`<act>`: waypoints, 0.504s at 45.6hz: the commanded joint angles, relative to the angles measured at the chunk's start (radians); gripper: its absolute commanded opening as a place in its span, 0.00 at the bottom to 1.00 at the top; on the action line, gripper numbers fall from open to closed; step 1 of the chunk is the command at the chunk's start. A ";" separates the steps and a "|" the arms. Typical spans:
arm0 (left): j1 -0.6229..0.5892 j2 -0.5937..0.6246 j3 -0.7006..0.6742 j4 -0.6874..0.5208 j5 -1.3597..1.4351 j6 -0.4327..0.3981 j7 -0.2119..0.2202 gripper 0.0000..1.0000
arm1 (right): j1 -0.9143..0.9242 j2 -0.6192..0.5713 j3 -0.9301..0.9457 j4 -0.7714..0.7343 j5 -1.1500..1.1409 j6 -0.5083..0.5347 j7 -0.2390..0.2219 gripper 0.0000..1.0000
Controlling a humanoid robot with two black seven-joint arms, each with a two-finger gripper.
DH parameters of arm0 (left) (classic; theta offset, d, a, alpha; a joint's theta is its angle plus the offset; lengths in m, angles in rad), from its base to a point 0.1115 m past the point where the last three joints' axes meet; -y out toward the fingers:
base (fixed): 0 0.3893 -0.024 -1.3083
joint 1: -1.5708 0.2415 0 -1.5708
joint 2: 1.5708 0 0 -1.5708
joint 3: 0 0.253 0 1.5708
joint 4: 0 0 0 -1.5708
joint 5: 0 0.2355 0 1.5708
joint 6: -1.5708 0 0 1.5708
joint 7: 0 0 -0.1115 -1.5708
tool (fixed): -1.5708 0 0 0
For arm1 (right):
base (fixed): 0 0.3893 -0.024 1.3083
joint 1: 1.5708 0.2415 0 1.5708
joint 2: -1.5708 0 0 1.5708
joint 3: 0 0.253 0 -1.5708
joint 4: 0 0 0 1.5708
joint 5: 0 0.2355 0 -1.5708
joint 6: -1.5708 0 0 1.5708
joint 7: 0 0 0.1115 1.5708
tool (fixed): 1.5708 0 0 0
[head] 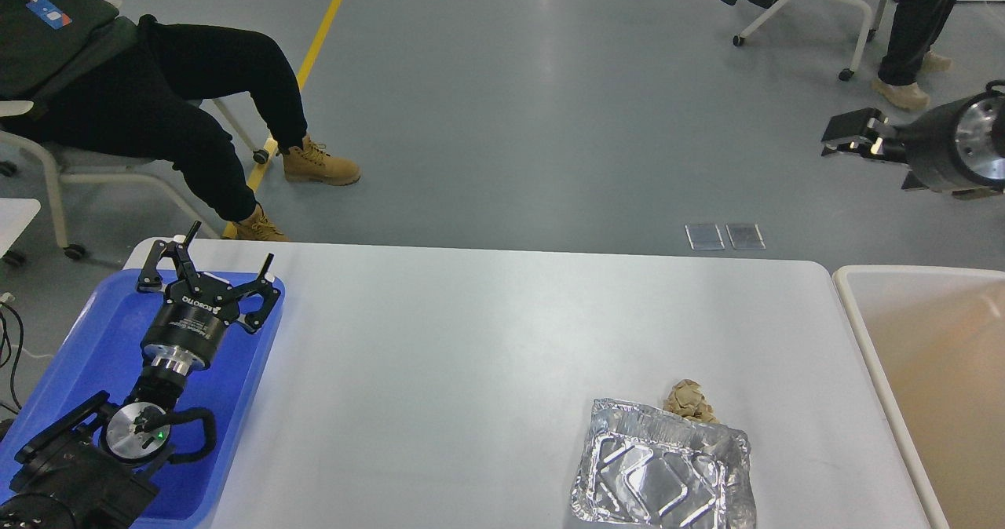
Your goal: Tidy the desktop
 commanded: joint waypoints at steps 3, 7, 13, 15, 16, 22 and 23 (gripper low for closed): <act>0.002 0.000 -0.002 0.000 0.000 0.000 0.000 0.99 | 0.112 0.066 -0.016 0.143 -0.108 0.095 -0.001 1.00; 0.002 0.002 -0.002 0.000 0.000 0.000 0.000 0.99 | 0.144 0.082 -0.018 0.158 -0.126 0.161 -0.003 1.00; 0.002 0.002 -0.002 0.000 0.000 0.000 0.000 0.99 | 0.215 0.109 -0.018 0.175 -0.129 0.302 -0.003 1.00; 0.002 0.002 -0.002 0.000 0.000 0.000 0.000 0.99 | 0.242 0.129 -0.018 0.186 -0.128 0.348 -0.001 1.00; 0.002 0.002 -0.002 0.000 0.000 0.000 0.000 0.99 | 0.255 0.143 -0.018 0.191 -0.128 0.368 -0.001 1.00; 0.002 0.002 -0.002 0.000 0.000 0.000 0.000 0.99 | 0.302 0.220 -0.019 0.206 -0.128 0.443 -0.001 1.00; 0.002 0.002 -0.002 0.000 0.000 0.000 0.000 0.99 | 0.307 0.233 -0.019 0.206 -0.128 0.452 -0.001 1.00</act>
